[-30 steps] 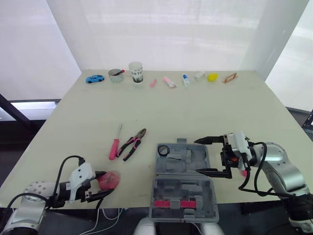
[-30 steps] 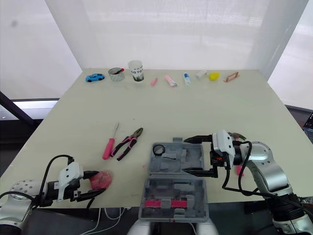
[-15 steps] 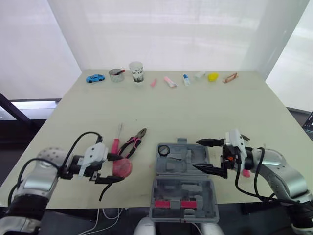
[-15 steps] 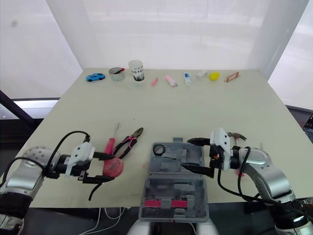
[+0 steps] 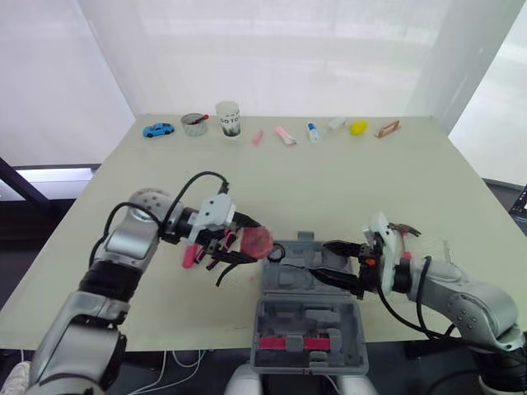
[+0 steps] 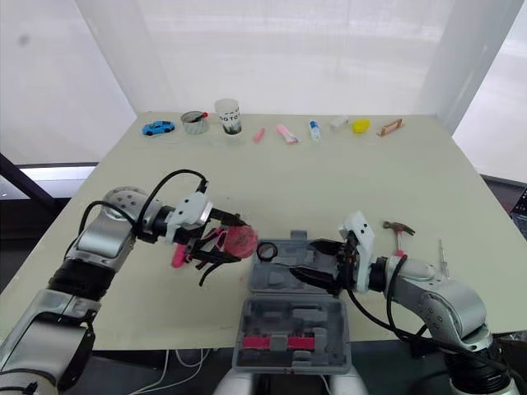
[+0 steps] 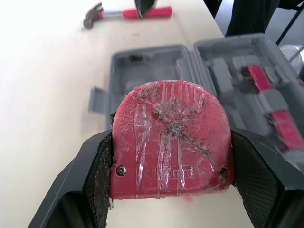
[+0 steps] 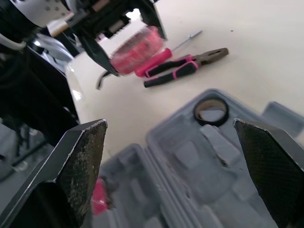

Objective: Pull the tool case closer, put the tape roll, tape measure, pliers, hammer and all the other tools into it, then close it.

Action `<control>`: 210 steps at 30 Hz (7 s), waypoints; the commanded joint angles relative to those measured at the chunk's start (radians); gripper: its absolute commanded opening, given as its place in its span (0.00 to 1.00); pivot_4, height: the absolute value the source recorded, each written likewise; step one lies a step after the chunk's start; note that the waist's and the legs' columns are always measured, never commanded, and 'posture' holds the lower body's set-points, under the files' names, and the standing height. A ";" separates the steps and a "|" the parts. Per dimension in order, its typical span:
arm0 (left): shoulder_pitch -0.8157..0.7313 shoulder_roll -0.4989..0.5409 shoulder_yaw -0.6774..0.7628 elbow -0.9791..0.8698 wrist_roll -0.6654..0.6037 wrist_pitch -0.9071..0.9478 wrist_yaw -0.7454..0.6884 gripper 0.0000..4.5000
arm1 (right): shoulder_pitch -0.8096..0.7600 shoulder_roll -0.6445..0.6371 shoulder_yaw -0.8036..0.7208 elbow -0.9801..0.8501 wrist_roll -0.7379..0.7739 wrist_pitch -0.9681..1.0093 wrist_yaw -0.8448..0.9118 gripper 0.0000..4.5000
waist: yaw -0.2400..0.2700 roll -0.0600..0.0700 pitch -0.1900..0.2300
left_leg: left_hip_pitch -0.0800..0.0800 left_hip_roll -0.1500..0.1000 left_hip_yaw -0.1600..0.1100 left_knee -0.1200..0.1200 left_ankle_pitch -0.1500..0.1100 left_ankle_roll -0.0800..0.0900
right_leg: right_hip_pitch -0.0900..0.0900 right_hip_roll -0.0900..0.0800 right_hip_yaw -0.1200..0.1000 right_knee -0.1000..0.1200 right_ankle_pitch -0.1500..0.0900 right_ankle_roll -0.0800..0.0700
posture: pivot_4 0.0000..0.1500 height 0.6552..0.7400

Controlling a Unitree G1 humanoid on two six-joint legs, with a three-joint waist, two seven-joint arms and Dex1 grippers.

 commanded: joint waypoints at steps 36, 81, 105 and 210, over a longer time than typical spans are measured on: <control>-0.151 -0.280 -0.024 0.203 0.070 -0.160 0.043 0.98 | -0.116 0.294 -0.152 0.169 0.652 0.236 -0.815 0.11 | -0.004 0.000 0.000 | -0.002 0.000 -0.002 0.001 0.000 0.000 | -0.001 0.000 0.000 0.001 0.000 0.000 | 1.00 1.00; 0.225 0.054 0.168 -0.344 -0.347 0.169 -0.031 1.00 | 0.356 -0.138 -0.353 0.336 0.627 0.214 -0.500 0.40 | 0.000 0.000 -0.001 | 0.001 0.000 -0.001 0.001 0.000 0.001 | 0.000 0.001 0.002 0.001 0.000 0.000 | 1.00 1.00; 0.207 0.062 0.163 -0.299 -0.337 0.131 -0.059 1.00 | 0.419 -0.462 -0.130 0.148 -0.158 -0.436 0.239 0.97 | 0.001 0.000 -0.001 | 0.000 0.000 0.000 0.005 0.000 0.000 | 0.001 0.002 0.004 0.001 0.001 0.003 | 1.00 1.00; 0.510 0.085 0.429 -0.362 -0.315 0.138 0.173 1.00 | -0.368 -0.227 0.258 0.396 -0.857 -0.470 0.519 0.96 | 0.001 0.005 0.002 | -0.001 0.004 0.003 0.012 0.000 0.000 | 0.001 0.004 0.004 0.003 0.002 0.002 | 1.00 1.00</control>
